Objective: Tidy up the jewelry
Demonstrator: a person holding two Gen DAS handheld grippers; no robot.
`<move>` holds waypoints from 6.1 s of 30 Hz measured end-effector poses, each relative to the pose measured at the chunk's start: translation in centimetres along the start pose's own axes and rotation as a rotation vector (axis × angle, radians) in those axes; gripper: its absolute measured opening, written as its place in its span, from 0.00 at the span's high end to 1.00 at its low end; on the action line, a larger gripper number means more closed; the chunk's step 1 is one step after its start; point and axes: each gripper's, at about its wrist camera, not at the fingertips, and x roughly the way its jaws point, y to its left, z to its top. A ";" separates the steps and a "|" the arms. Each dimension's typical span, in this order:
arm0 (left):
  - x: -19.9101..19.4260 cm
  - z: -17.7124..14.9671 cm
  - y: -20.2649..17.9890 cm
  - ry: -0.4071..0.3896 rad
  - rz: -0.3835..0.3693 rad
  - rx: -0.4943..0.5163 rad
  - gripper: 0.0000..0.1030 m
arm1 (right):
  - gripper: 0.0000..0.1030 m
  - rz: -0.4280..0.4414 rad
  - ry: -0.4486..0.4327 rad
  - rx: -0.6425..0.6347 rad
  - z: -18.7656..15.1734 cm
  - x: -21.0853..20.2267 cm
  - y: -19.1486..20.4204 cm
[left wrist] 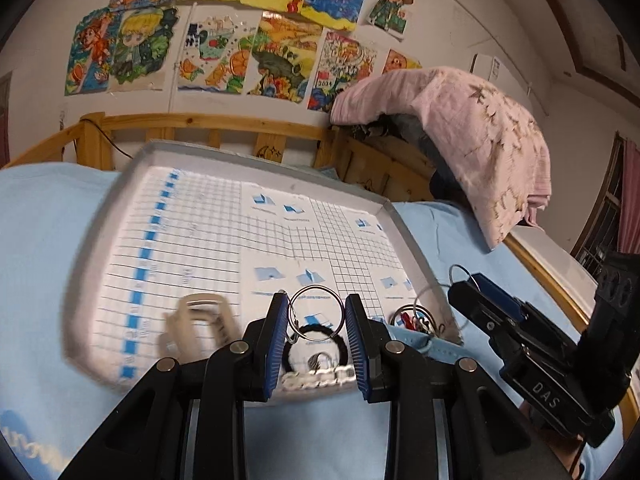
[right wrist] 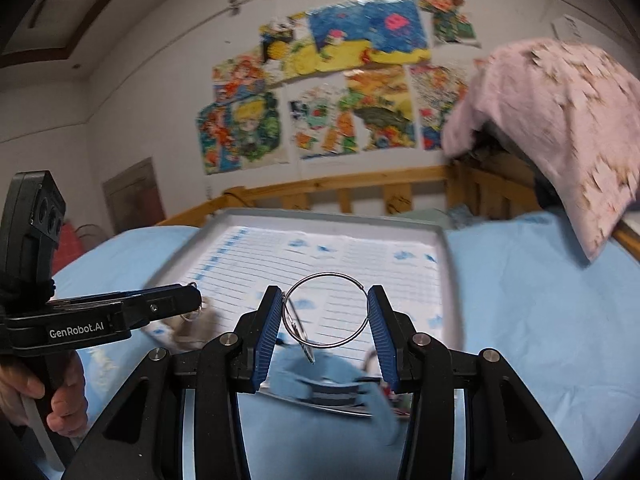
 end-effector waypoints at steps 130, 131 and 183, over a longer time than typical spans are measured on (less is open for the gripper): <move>-30.8 -16.7 1.0 -0.389 0.324 0.039 0.00 | 0.01 -0.044 -0.148 -0.116 -7.2 -25.2 12.8; -30.8 -16.8 1.1 -0.389 0.324 0.038 0.00 | 0.01 -0.043 -0.148 -0.117 -7.2 -25.2 12.8; -30.8 -16.6 1.3 -0.380 0.323 0.037 0.00 | 0.01 -0.039 -0.145 -0.096 -7.5 -25.0 12.9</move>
